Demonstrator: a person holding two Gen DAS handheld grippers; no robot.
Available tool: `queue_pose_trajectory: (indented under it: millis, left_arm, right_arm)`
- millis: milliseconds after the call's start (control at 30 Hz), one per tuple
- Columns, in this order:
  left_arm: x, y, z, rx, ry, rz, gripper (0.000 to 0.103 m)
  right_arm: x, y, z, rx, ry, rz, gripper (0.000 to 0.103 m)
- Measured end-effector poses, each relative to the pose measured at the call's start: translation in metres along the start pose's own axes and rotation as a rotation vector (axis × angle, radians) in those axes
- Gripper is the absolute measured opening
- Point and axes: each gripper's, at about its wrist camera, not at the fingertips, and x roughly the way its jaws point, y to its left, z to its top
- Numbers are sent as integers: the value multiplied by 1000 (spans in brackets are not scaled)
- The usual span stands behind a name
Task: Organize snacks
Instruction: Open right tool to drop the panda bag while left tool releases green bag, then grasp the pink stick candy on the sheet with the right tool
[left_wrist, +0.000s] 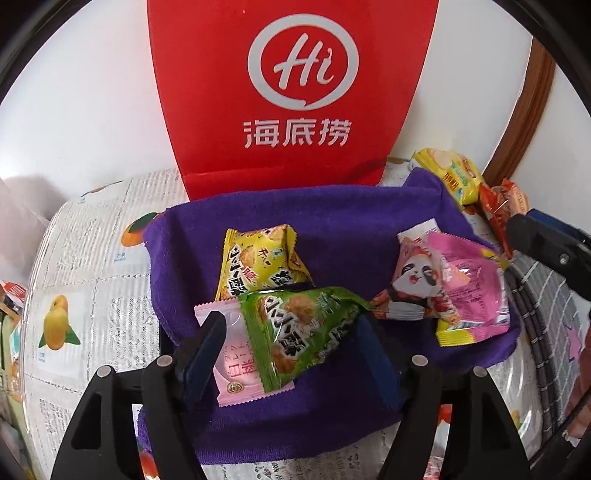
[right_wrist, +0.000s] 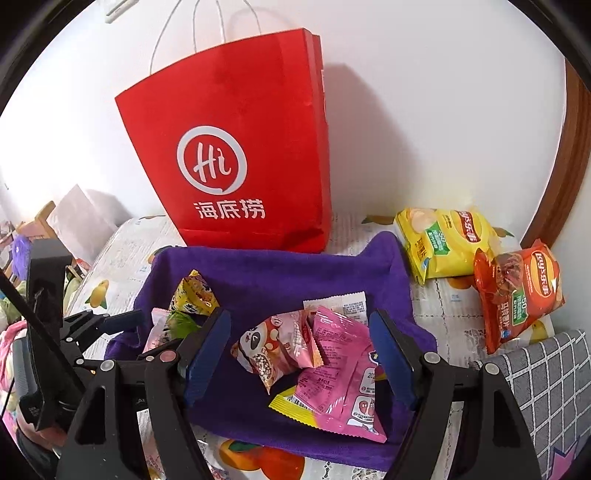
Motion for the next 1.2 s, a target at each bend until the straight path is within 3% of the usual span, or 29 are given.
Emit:
queue_pose_trajectory:
  millis: [333, 467, 633, 833, 1200]
  left_arm:
    - [-27, 3, 2, -4, -35, 18, 72]
    - [-46, 7, -9, -27, -60, 37, 72]
    - [-71, 11, -32, -4, -79, 60, 72]
    - [-94, 31, -56, -55, -81, 29, 72]
    - [-96, 40, -89, -65, -63, 19, 72]
  right_arm:
    - [-31, 16, -7, -34, -65, -26, 77]
    - [-37, 25, -34, -46, -22, -10, 71]
    - [-41, 29, -80, -40, 43, 55, 49]
    - [-42, 41, -127, -74, 102, 101, 49]
    - [-13, 60, -161, -93, 170, 103, 48]
